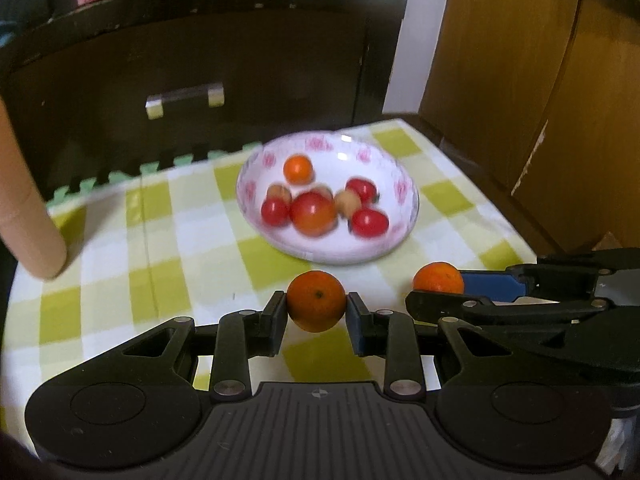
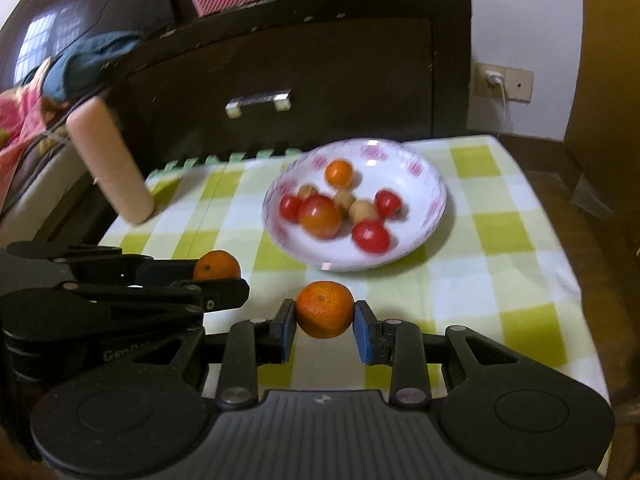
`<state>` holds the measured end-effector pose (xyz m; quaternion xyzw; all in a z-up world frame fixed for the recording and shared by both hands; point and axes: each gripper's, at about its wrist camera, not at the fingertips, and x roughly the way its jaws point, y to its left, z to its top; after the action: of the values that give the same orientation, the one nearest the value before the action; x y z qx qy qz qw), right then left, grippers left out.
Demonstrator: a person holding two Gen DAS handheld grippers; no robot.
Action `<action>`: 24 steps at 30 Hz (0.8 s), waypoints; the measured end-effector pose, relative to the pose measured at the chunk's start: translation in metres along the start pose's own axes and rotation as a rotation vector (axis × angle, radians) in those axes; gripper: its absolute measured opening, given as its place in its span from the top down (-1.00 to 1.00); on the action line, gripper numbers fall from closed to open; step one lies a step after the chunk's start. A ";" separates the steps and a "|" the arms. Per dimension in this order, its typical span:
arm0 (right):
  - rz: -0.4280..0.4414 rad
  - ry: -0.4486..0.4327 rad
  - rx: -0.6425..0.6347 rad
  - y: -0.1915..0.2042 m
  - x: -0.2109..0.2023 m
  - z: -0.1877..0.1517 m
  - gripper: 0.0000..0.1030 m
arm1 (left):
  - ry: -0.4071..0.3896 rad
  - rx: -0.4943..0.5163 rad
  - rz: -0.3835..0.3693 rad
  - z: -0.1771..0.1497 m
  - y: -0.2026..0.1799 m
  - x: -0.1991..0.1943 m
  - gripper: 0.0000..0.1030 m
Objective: Organize fruits
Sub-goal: 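Carry both held oranges up and over the white floral bowl, then open right tool to drop its orange in the bowl while left tool releases its orange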
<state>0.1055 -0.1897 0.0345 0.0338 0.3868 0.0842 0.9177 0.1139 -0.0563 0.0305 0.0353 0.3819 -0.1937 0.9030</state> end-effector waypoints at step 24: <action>-0.047 -0.042 0.047 -0.051 0.069 0.063 0.41 | -0.016 0.010 0.030 0.075 0.006 0.085 0.26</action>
<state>0.2047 -0.2276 0.0235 0.0478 0.3702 0.0527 0.9262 0.2207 -0.0942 0.0238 0.0440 0.3733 -0.1822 0.9086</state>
